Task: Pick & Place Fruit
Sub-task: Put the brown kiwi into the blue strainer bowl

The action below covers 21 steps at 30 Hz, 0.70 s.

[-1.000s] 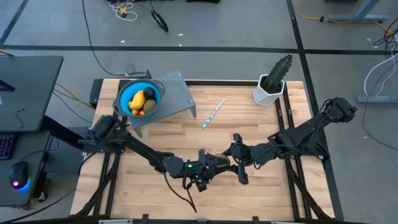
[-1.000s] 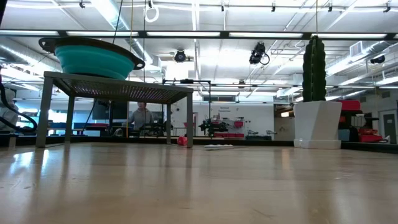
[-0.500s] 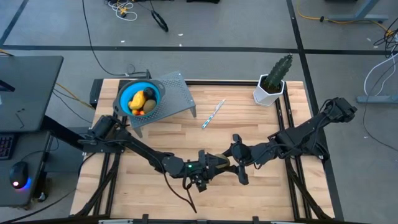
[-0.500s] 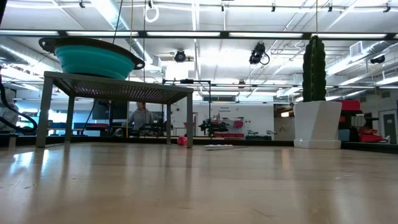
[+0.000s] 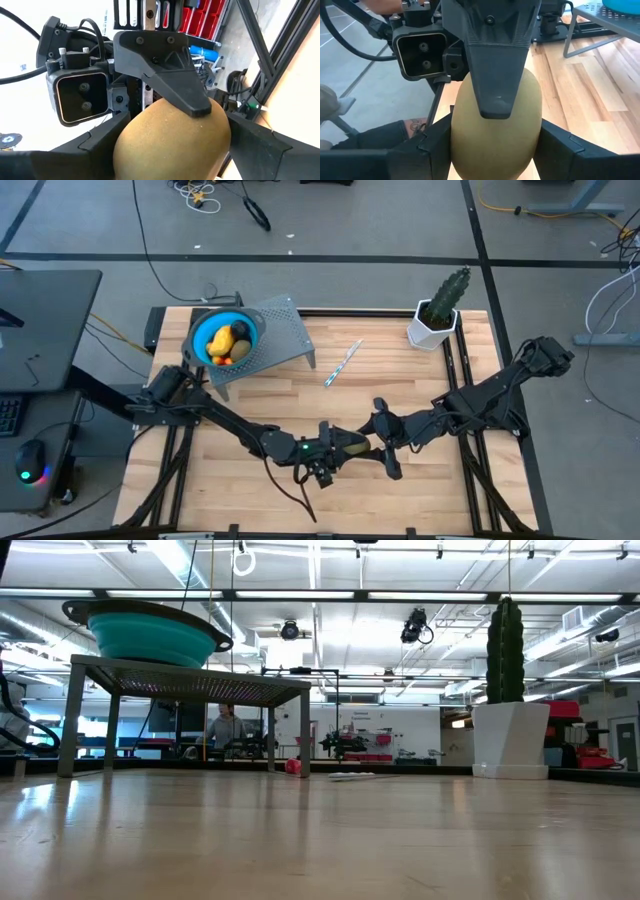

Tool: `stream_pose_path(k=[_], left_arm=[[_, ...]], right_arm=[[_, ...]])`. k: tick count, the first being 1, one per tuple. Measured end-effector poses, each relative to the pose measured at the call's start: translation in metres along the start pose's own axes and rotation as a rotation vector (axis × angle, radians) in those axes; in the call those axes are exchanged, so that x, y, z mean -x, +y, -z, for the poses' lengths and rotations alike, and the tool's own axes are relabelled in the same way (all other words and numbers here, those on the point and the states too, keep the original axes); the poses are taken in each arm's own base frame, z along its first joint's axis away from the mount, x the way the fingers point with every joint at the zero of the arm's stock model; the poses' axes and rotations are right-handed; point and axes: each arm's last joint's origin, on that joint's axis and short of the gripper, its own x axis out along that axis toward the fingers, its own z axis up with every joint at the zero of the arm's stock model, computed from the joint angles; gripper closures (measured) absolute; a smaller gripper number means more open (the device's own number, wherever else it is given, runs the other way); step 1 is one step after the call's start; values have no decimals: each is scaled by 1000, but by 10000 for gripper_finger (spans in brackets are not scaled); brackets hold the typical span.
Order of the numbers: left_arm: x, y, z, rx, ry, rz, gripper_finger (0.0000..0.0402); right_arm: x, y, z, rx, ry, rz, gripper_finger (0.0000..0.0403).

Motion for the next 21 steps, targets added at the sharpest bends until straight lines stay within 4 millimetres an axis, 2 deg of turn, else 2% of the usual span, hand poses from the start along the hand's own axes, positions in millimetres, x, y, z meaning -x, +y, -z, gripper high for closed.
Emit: stream_pose_path(k=[8,15,18,21], left_arm=[[1,0,-1,-9,-1,-1,115],[6,1,-8,70,40,-25,120],[10,8,-10,165,129,-99,119],[12,16,-9,257,187,-134,118]], right_arm=[[0,0,0,30,0,3,167],[1,-1,0,122,-1,10,111],[9,-2,-3,136,-11,8,93],[26,-5,-9,128,-39,25,85]])
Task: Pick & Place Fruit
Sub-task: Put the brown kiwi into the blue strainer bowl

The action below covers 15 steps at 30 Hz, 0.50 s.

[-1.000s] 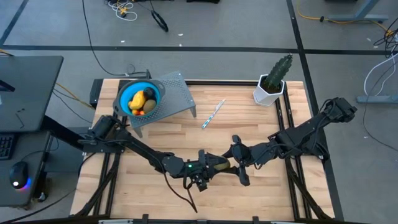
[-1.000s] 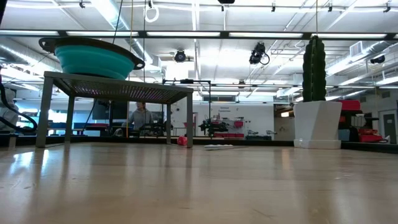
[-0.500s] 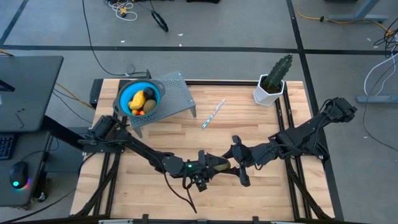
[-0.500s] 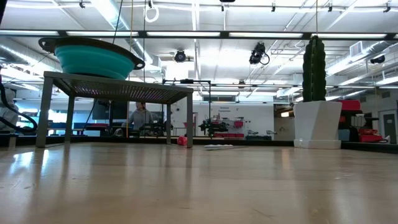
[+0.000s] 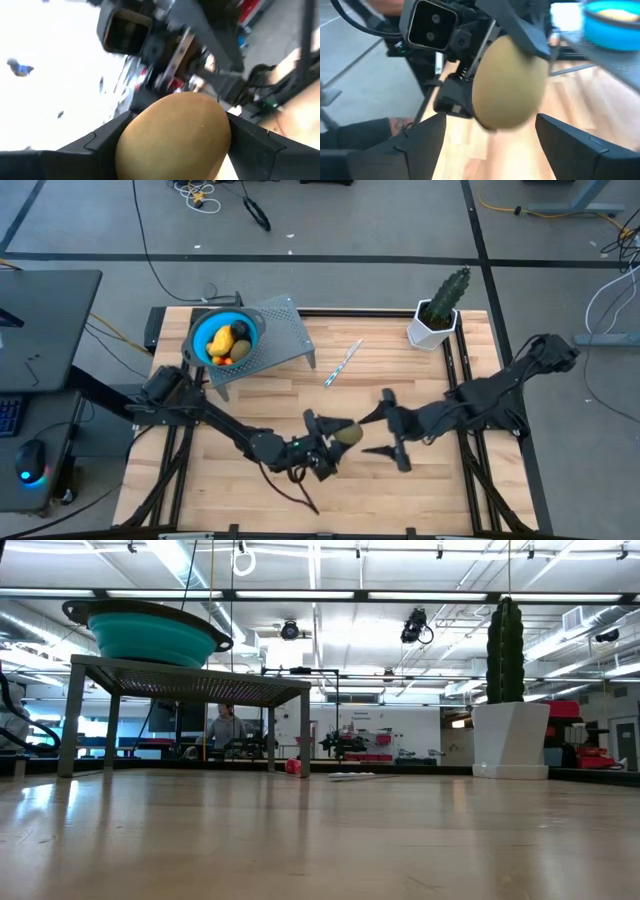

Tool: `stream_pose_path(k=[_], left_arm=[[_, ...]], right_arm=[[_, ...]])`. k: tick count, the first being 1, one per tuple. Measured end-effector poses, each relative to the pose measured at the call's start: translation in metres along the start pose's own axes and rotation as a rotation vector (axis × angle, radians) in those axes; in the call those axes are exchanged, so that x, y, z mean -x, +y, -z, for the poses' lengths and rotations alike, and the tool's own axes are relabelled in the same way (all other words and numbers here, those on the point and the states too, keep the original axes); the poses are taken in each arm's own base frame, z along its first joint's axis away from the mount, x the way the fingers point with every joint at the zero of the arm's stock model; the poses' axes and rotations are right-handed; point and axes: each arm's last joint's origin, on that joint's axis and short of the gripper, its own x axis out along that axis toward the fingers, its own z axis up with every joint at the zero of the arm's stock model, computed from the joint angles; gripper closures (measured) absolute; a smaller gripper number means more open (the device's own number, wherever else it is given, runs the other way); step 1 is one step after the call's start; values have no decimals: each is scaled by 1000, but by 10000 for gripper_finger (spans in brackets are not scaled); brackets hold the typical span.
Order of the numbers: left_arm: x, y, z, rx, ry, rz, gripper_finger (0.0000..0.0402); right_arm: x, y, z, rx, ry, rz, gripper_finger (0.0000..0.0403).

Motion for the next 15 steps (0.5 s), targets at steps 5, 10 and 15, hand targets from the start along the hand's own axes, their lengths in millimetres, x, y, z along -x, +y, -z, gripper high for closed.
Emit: stream_pose_path(k=[5,10,15], left_arm=[[-2,19,3,36,124,-50,120],[6,65,28,19,264,-141,116],[44,130,60,199,307,-233,120]], right_arm=[[38,-12,-4,-39,-10,90,84],[56,-19,9,-135,111,125,84],[50,-13,28,-178,213,90,84]])
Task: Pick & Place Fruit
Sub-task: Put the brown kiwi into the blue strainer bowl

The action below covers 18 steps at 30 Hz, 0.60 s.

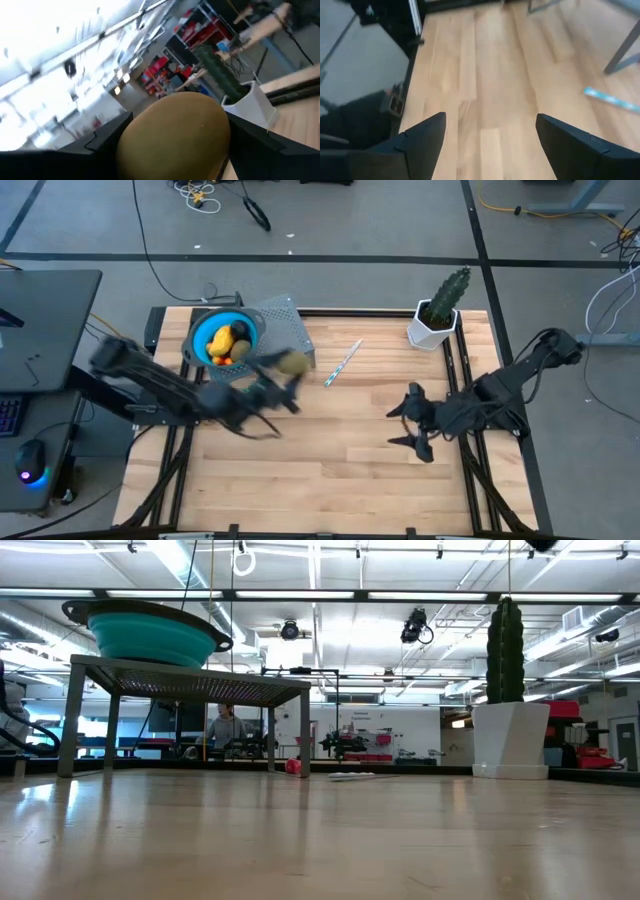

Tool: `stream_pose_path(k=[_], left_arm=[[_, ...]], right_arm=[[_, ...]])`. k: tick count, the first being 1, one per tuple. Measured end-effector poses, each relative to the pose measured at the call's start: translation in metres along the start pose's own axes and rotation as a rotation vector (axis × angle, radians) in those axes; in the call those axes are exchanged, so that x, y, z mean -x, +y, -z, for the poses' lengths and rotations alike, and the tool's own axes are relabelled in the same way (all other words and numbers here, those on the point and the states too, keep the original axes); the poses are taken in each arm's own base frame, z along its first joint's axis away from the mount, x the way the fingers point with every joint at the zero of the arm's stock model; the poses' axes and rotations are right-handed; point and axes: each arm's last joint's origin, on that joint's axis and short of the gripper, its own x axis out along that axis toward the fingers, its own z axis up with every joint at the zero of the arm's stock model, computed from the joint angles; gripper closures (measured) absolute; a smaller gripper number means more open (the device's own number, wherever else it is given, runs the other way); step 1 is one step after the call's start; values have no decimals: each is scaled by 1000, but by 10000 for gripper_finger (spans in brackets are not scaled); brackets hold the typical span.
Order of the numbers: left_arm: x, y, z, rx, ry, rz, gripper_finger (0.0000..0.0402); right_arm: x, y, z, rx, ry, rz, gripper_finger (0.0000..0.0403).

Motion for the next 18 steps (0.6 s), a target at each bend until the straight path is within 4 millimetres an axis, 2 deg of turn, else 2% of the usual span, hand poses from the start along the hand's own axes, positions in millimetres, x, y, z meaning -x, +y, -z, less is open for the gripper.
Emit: stream_pose_path(k=[4,7,12,15,18], left_arm=[[22,56,26,237,36,-38,114],[34,81,49,321,152,-116,111],[44,103,78,423,252,-240,112],[47,109,88,455,359,-374,107],[47,109,88,479,365,-391,93]], right_arm=[[-13,-1,15,-13,26,8,84],[-23,-3,24,-24,16,9,84],[-34,-5,30,-59,-50,-18,84],[-35,-5,30,-65,-63,-25,84],[-36,-5,31,-62,-60,-24,84]])
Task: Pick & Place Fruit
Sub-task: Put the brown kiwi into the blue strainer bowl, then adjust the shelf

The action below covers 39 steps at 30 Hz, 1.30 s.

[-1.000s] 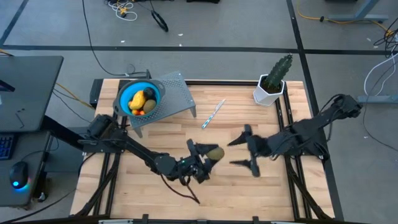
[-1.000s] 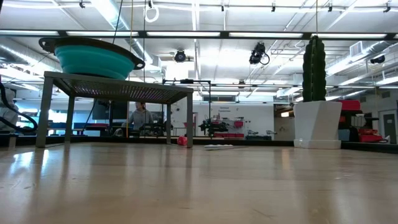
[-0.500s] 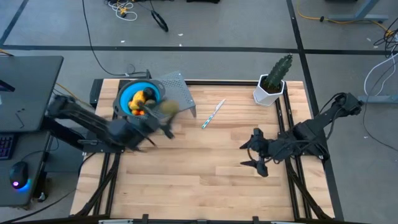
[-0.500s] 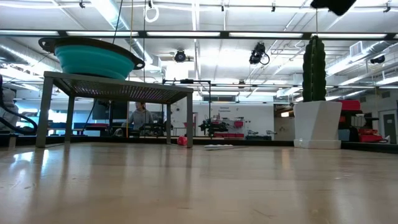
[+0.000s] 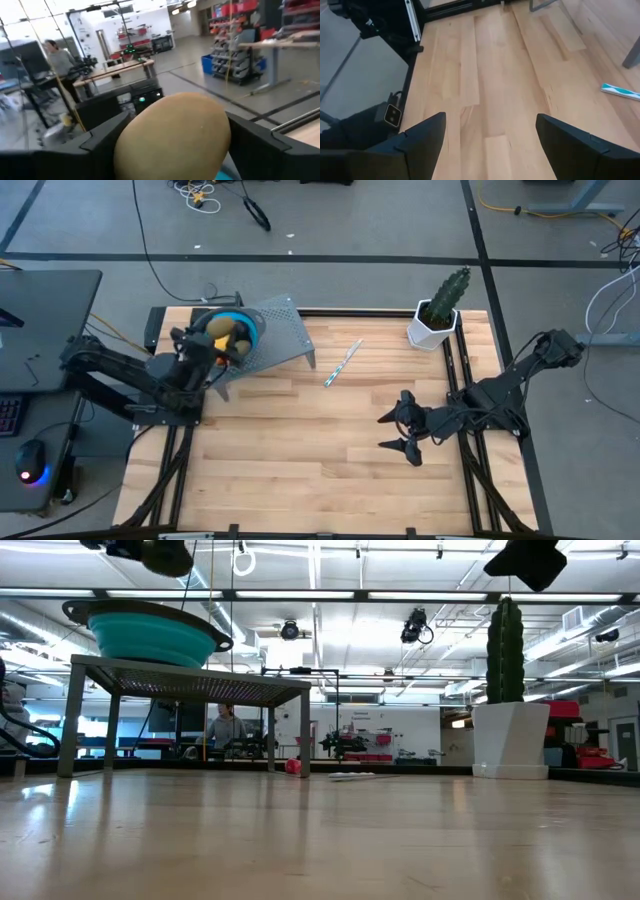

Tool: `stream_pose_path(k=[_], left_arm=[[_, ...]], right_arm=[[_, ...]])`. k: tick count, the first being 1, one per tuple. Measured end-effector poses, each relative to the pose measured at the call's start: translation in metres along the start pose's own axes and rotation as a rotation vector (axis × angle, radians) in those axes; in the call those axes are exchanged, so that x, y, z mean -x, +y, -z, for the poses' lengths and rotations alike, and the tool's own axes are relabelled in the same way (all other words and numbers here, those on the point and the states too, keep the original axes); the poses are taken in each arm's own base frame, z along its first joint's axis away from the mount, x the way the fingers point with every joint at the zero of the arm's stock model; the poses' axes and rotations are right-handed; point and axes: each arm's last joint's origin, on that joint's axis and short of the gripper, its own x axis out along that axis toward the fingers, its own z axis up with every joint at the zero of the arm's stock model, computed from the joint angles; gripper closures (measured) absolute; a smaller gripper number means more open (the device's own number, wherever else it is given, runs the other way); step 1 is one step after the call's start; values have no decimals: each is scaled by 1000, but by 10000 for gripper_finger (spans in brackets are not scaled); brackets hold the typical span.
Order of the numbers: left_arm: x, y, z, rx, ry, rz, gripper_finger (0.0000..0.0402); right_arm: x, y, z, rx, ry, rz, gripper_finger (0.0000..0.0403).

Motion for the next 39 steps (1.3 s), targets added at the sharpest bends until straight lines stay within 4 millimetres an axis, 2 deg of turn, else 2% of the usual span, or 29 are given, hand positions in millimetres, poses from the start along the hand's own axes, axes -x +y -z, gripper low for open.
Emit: stream_pose_path(k=[5,11,16,18,22,28,33,36,39], left_arm=[[2,-7,-1,89,-1,13,71],[7,-14,3,-38,-8,44,68],[11,-15,3,-3,-10,66,68],[11,-16,3,-11,-12,70,68],[11,-23,4,68,-35,132,59],[14,-35,5,353,-66,382,45],[15,-48,15,313,-47,487,46],[11,-54,19,322,-34,459,46],[10,-62,22,310,-31,528,47]], right_arm=[[0,0,0,2,1,-2,84],[0,0,1,-1,9,2,84],[0,-1,1,1,11,10,84],[-1,-3,1,4,-15,72,84],[-15,-13,-1,32,-102,324,84],[-42,-38,-4,112,-49,506,84],[-54,-76,-19,137,9,539,95],[-55,-103,-31,161,19,523,104],[-53,-135,-44,189,0,490,111]])
